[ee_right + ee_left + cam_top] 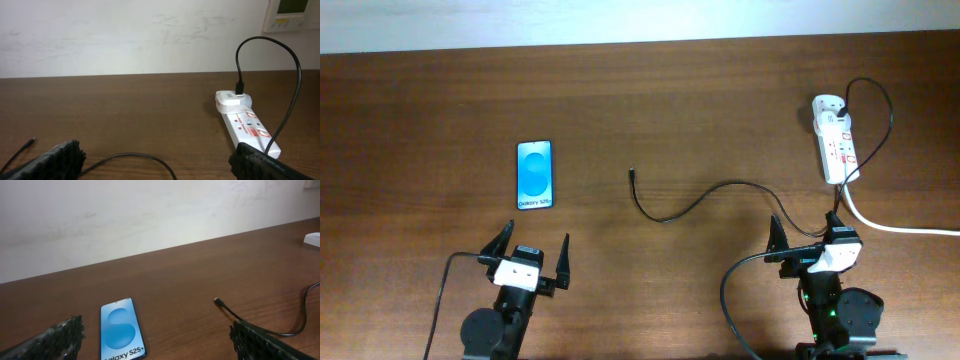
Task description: Plug charger to phone and switch on socket
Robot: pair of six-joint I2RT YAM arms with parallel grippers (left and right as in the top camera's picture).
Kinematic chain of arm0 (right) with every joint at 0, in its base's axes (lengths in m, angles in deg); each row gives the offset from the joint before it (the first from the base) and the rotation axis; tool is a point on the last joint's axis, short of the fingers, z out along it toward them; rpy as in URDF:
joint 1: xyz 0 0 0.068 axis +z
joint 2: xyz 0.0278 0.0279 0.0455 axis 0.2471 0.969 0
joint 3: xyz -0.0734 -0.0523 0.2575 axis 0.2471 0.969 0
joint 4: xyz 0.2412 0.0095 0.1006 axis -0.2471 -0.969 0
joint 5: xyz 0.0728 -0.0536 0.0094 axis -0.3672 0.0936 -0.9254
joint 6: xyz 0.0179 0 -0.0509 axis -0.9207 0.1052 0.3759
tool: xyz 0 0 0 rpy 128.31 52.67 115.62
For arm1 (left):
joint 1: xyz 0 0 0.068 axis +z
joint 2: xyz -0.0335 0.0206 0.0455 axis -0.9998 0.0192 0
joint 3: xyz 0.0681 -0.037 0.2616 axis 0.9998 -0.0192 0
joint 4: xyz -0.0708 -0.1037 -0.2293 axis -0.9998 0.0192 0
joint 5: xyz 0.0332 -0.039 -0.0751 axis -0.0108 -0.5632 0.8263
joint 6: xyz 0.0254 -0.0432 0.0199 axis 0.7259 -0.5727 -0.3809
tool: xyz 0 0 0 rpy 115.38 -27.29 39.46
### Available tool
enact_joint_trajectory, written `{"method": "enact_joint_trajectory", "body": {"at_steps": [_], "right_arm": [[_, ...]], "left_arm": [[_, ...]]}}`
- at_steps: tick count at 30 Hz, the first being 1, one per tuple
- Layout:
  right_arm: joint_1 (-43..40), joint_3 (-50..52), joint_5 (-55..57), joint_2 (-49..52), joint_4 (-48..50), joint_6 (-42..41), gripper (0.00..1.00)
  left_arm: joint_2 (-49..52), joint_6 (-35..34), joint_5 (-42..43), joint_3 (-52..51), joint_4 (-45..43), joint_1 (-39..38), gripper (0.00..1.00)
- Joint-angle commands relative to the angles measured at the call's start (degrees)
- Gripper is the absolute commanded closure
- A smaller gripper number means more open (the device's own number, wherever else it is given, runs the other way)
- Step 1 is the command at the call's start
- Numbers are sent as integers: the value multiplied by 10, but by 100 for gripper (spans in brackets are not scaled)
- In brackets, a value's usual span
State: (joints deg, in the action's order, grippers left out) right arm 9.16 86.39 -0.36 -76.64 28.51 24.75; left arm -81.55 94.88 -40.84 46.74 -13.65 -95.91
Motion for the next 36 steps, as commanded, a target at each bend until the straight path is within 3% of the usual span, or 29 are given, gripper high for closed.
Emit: {"method": "enact_joint_trajectory", "body": {"at_steps": [1, 7, 11, 19, 25, 30, 32, 36], "right_arm": [[3, 3, -8, -4, -4, -2, 2], [3, 3, -8, -4, -3, -2, 2], [3, 3, -8, -4, -2, -2, 2], [3, -32, -90, 5, 26, -2, 2], [3, -221, -139, 186, -49, -2, 2], [3, -491, -149, 416, -278, 1, 2], [3, -584, -149, 489, -363, 30, 2], [3, -680, -148, 564, -445, 49, 2]], "left_arm": [[-3, 9, -4, -1, 4, -2, 1], [-3, 5, -7, -1, -2, -2, 1], [4, -24, 69, 42, -52, -2, 1], [291, -23, 61, 332, 83, -2, 1], [341, -22, 56, 377, 130, -2, 1], [341, -23, 56, 377, 153, -2, 1], [344, -76, 1, 379, 153, -2, 1], [467, -84, -11, 488, 244, -2, 1]]}}
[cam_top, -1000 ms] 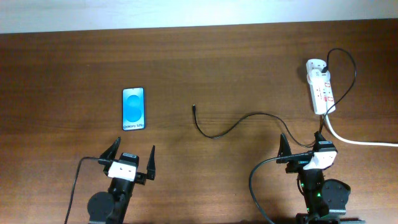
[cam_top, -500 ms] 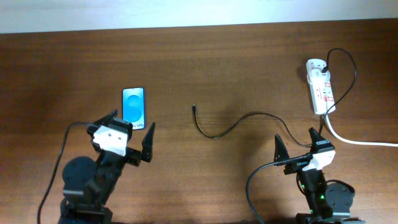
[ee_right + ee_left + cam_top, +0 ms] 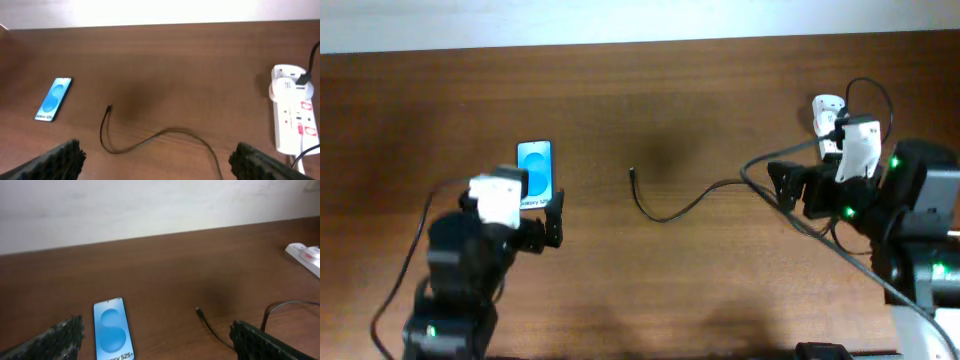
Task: Plug charger to phone and switch on socket
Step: 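Lower the left gripper over the blue phone and grasp it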
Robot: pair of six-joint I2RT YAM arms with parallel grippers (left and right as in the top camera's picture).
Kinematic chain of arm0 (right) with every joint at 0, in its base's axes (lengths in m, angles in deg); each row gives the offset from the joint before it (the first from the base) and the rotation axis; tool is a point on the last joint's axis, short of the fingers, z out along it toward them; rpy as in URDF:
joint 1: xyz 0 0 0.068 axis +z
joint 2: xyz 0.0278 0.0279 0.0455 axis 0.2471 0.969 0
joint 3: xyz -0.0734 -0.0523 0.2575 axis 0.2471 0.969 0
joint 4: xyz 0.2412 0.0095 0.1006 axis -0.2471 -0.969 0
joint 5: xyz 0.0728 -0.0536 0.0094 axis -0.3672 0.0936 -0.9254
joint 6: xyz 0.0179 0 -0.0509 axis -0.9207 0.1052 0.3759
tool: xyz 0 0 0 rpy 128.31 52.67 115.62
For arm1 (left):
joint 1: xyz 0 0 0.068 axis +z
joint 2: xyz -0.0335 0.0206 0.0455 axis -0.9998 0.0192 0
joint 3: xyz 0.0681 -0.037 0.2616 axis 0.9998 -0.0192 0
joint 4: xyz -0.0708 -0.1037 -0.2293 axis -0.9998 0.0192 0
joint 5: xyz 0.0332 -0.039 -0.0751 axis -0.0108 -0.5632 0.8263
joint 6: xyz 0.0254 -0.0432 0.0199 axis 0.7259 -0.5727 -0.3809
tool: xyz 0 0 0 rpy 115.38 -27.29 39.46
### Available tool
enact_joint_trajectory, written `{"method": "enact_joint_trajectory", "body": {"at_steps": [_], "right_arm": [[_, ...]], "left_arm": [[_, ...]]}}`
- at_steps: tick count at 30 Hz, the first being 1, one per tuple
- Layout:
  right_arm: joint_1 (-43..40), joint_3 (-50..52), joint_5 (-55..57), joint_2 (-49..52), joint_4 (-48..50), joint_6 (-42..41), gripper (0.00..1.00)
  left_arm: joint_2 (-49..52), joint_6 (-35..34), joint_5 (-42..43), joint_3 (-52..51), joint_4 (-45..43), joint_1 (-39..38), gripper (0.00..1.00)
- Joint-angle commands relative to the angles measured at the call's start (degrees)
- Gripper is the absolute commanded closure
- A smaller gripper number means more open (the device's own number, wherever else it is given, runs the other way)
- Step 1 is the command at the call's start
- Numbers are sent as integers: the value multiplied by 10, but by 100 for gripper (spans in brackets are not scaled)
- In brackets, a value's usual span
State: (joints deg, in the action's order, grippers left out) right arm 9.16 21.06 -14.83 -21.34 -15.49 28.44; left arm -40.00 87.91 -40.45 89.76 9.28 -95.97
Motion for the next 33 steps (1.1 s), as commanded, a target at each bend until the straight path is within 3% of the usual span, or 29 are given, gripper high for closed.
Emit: {"method": "enact_joint_trajectory", "body": {"at_steps": [1, 6, 11, 13, 18, 27, 33], "right_arm": [[3, -34, -3, 24, -14, 12, 2], [3, -34, -5, 47, -33, 12, 2], [3, -34, -33, 67, -47, 3, 2], [3, -34, -33, 78, -49, 4, 2], [3, -34, -32, 83, -59, 4, 2], [3, -34, -30, 109, -61, 7, 2], [3, -34, -30, 127, -62, 8, 2]], "left_arm": [[125, -15, -15, 134, 83, -2, 1], [318, -14, -23, 357, 293, -2, 1], [382, -15, -19, 363, 278, -1, 1], [412, -94, -51, 366, 269, 14, 1], [568, -144, -101, 518, 374, 26, 1], [725, -140, -129, 523, 327, 32, 1], [796, -67, -124, 522, 293, 32, 1]]}}
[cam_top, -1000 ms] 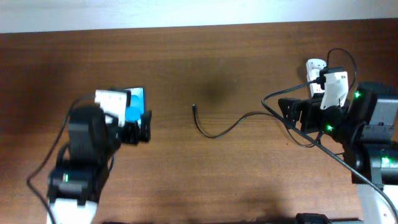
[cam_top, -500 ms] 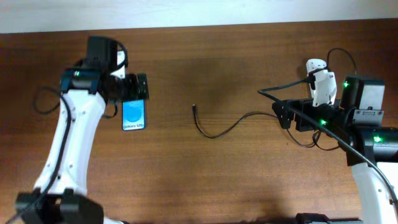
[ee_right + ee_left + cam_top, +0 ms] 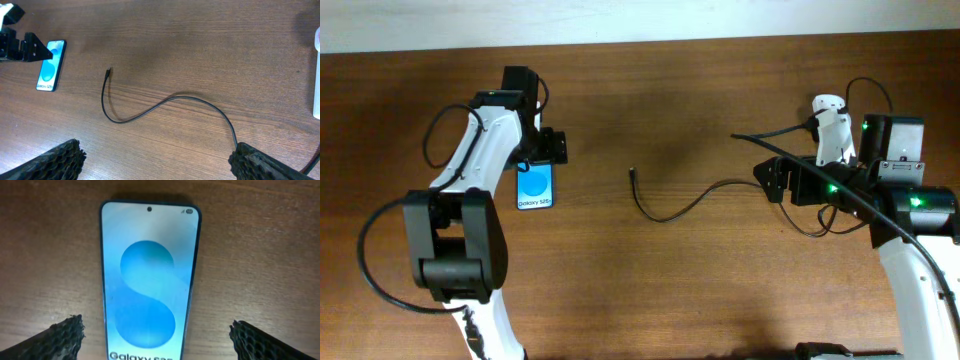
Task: Plug charger to phone and switch on socket
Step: 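Lower the left gripper over the blue phone and grasp it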
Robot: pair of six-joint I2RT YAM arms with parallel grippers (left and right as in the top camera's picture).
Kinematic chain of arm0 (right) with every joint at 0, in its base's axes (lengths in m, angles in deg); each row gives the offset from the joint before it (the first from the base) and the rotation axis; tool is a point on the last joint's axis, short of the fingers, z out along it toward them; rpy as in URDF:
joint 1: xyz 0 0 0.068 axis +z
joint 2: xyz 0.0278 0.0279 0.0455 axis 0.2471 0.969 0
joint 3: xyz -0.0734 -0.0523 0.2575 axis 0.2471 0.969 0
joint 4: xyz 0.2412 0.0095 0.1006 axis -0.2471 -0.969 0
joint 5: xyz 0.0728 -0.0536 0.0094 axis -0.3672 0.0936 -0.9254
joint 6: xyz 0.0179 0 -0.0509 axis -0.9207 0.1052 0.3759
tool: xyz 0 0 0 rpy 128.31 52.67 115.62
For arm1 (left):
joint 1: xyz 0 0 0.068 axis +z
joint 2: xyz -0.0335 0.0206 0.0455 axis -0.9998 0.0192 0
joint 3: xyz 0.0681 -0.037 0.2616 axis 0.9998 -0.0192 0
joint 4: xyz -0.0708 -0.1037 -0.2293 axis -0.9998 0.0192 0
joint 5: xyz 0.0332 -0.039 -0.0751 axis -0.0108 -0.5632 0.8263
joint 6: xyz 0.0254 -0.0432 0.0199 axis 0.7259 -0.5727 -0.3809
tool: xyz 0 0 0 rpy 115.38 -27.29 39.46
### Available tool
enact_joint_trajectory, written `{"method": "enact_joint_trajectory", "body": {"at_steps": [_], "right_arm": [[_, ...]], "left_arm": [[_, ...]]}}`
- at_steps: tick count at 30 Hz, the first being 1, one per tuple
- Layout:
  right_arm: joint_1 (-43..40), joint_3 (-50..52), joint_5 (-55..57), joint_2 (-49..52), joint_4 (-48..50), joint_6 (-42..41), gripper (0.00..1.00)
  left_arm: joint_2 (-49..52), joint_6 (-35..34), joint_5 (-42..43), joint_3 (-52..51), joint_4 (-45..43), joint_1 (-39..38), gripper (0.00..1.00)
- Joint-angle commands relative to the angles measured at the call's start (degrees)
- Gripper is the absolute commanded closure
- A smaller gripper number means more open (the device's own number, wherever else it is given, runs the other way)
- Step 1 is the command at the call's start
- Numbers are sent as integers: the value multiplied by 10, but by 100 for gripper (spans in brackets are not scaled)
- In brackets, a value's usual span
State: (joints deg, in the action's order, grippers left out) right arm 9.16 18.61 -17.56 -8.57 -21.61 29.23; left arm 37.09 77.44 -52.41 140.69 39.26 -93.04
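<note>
A blue-screened phone [image 3: 534, 187] lies face up on the wooden table at the left. My left gripper [image 3: 539, 152] hangs open over its far half and points straight down. In the left wrist view the phone [image 3: 149, 280] fills the space between the two fingertips [image 3: 64, 336], which stand wide of its edges. A black charger cable [image 3: 690, 205] snakes across the middle, its free plug [image 3: 632, 173] lying loose. My right gripper [image 3: 768, 181] is open above the cable's right part, holding nothing. The white power strip [image 3: 828, 118] is mostly hidden behind the right arm.
The table's far edge meets a white wall [image 3: 640, 20] at the top. The right arm's own black wires [image 3: 810, 222] loop beside it. In the right wrist view the cable [image 3: 165, 102] runs under the right finger, and the phone [image 3: 51, 71] shows at far left.
My left gripper has moved from beside the phone's near end to directly over its far half, pointing down. The right gripper sits slightly further left and looks more steeply down at the cable.
Both arms were first folded at the table's front edge with grippers open. Then both were raised and reached forward, the left by the phone, the right near the power strip. Now the left straddles the phone from above and the right hovers over the cable.
</note>
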Motion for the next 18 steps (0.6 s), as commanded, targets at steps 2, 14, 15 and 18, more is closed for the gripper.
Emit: {"method": "enact_joint_trajectory", "body": {"at_steps": [2, 14, 15, 18], "right_arm": [[3, -9, -3, -1, -2, 0, 2], [3, -9, -1, -1, -4, 0, 2], [3, -9, -1, -1, -4, 0, 1], [3, -9, -1, -1, -4, 0, 2]], "left_arm": [[43, 45, -4, 12, -21, 6, 1], [64, 83, 41, 11, -33, 32, 1], [64, 84, 41, 11, -32, 32, 1], [64, 92, 41, 9, -21, 32, 1]]}}
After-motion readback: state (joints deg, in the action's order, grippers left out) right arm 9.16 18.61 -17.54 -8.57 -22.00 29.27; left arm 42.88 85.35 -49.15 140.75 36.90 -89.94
